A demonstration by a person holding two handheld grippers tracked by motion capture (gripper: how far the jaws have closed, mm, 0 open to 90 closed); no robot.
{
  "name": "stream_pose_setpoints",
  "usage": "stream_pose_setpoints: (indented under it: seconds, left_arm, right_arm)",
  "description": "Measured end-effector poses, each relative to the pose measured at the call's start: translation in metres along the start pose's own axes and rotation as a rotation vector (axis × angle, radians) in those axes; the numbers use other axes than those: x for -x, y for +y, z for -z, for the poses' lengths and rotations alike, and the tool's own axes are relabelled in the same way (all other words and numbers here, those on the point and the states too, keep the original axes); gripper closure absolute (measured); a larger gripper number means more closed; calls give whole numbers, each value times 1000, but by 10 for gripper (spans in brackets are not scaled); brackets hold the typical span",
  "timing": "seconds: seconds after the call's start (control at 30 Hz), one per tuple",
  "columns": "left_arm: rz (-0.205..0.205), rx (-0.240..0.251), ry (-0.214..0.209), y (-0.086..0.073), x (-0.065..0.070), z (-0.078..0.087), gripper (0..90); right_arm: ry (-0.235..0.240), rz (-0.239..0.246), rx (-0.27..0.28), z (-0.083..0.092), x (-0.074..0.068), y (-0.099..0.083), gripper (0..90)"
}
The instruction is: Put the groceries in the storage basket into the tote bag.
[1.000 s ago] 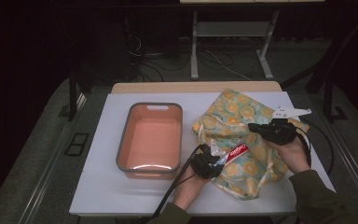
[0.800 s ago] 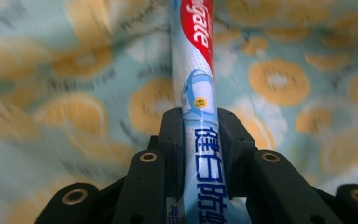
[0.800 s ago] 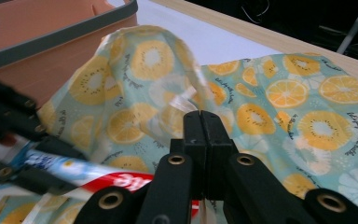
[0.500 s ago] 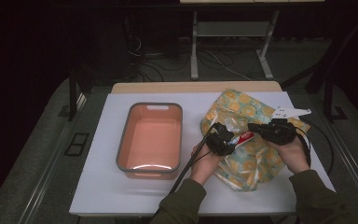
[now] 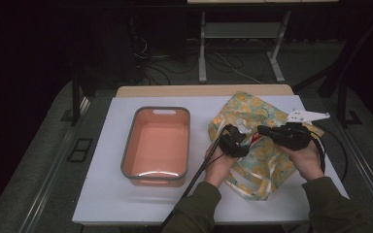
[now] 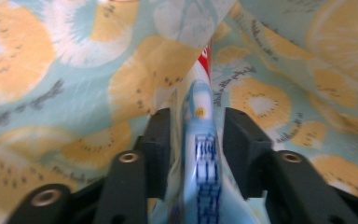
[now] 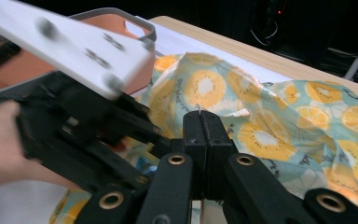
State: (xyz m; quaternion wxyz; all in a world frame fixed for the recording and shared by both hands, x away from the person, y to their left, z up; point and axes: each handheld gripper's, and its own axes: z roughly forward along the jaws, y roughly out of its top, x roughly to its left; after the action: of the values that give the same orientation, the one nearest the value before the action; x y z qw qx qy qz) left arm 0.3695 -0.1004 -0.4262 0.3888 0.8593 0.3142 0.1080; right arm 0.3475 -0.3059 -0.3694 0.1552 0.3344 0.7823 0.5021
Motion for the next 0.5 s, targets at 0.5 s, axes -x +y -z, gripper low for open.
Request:
stream_pose_setpoints:
  seconds: [0.5]
  left_arm:
    - [0, 58, -94, -24, 1, 82, 347]
  right_arm:
    - [83, 42, -20, 1, -27, 3, 899]
